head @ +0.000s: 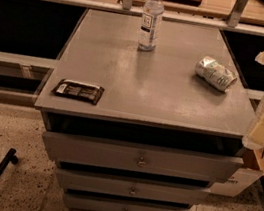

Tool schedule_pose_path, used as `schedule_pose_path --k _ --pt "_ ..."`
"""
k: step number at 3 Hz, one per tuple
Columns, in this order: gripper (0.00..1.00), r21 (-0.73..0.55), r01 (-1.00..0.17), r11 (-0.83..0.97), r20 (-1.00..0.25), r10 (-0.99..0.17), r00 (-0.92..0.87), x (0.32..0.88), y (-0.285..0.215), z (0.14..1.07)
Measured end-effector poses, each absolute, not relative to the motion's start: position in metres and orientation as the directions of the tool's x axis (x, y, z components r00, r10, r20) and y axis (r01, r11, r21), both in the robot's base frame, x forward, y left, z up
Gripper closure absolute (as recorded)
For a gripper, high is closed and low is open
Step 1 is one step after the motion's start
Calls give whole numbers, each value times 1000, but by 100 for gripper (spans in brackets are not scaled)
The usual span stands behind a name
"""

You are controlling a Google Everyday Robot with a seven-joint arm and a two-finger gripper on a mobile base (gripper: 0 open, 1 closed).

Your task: Move blue plastic bottle near rxbar chocolate

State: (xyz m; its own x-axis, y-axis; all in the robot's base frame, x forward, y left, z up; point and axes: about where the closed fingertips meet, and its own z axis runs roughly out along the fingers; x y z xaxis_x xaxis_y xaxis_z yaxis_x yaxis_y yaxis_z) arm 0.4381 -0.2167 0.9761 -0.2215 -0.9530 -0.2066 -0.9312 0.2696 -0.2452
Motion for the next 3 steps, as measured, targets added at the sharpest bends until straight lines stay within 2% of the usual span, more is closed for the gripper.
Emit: schedule_pose_path --k 2,3 --pt "0 -257 -924 282 -231 -947 -225 446 -217 981" --pt "0 -290 -901 322 -284 -928 -241 480 -218 989"
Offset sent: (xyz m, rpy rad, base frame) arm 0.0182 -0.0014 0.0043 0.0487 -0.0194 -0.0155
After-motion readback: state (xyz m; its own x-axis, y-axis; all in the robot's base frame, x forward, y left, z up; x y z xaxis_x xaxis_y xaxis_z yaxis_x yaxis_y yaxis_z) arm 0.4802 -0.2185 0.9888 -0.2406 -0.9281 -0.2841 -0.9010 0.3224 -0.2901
